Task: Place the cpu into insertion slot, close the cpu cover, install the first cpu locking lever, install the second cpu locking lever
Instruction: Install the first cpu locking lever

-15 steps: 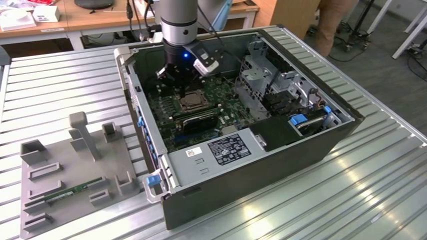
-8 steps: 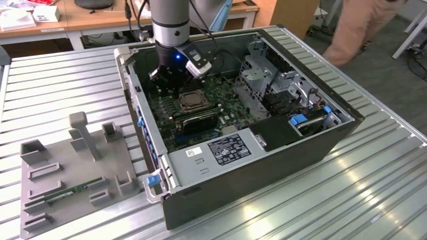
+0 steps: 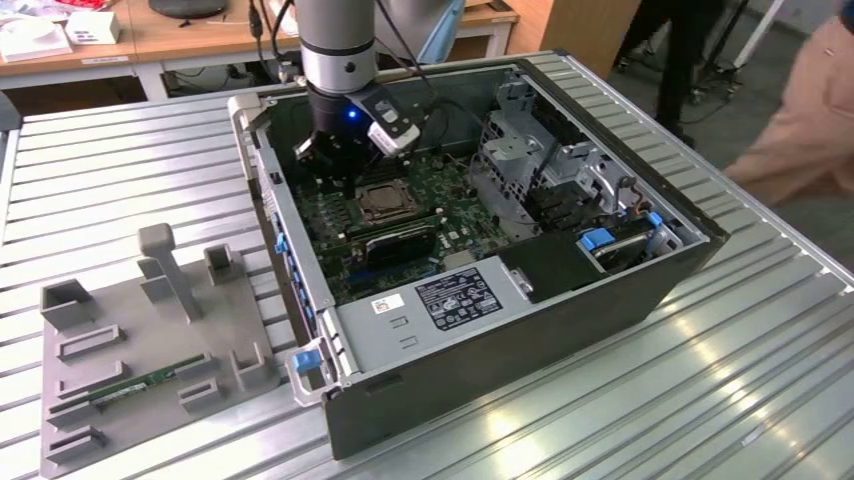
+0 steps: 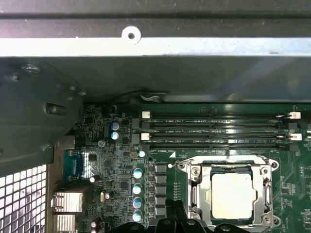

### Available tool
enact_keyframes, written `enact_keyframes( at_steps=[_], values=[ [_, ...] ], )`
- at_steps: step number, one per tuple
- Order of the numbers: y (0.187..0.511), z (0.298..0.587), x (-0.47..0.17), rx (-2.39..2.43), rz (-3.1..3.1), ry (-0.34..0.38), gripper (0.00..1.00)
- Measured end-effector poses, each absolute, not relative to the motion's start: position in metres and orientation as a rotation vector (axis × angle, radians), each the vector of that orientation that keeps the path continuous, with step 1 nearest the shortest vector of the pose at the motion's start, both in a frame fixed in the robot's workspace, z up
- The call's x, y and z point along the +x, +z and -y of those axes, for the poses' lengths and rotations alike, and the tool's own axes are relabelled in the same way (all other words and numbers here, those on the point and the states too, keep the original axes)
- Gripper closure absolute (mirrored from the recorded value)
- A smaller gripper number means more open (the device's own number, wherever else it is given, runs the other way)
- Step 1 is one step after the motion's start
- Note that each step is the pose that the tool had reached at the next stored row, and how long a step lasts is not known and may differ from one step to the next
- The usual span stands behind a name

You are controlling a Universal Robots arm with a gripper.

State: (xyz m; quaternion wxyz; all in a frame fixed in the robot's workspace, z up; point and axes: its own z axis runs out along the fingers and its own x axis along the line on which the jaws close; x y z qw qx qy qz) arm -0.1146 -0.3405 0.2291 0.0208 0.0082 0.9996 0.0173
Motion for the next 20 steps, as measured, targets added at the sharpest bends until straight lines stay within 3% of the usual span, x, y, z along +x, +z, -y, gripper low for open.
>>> enact_keyframes(
  at_steps=[20],
  values=[
    [0.251, 0.34, -0.12, 0.025, -3.087, 0.073, 0.89]
  ],
)
